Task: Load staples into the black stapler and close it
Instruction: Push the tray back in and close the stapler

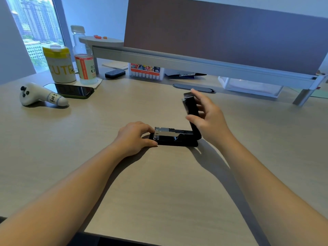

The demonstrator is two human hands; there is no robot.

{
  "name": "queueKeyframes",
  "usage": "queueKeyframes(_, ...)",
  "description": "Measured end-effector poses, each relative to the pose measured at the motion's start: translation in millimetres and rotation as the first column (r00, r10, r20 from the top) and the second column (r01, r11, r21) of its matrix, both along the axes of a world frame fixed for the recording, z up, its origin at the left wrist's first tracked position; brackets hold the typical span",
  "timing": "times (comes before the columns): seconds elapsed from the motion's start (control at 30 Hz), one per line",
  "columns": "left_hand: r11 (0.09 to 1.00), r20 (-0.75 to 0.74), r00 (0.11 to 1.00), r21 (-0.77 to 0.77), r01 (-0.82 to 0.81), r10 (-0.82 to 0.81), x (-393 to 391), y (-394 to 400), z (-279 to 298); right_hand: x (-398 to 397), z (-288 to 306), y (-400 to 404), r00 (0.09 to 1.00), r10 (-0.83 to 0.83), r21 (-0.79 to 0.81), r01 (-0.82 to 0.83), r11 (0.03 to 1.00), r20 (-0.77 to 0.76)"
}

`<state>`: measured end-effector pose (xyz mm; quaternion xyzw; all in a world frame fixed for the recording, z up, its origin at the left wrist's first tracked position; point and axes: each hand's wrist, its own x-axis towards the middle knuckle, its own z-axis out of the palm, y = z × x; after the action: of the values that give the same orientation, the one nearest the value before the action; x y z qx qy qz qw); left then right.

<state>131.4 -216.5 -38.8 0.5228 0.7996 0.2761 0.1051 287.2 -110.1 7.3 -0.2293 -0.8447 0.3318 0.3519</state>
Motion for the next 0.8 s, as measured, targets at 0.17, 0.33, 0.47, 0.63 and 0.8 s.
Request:
queueKeyframes(0.17, 1.0, -0.002, 1.0, -0.004, -0.004, 0.004, -0.6, 2.6, -1.1, -11.2, -3.5, -4.4, 0.986, 0.036, 0.146, -0.06, 0.988, 0.163)
queueKeyframes(0.33, 1.0, -0.005, 1.0, -0.006, -0.017, 0.017, -1.6, 3.6, -1.6, -17.5, -8.2, -6.8, 0.954, 0.068, 0.228, -0.139, 0.964, 0.292)
queueKeyframes(0.47, 1.0, 0.001, 1.0, -0.007, -0.024, 0.024, -2.7, 4.6, -2.6, -21.4, -13.6, -7.8, 0.944, 0.062, 0.237, -0.144, 0.961, 0.324)
queueKeyframes(0.63, 1.0, 0.043, 0.999, -0.015, 0.011, -0.01, -3.6, 4.7, -3.7, -8.7, -20.3, -5.1, 0.939, 0.033, 0.107, -0.074, 0.992, 0.342)
queueKeyframes(0.8, 0.975, 0.636, 0.765, 0.216, -0.047, -0.104, 13.3, 2.8, 12.0, 9.2, -35.6, 1.0, 0.956, -0.006, -0.085, 0.032, 0.996, 0.292)
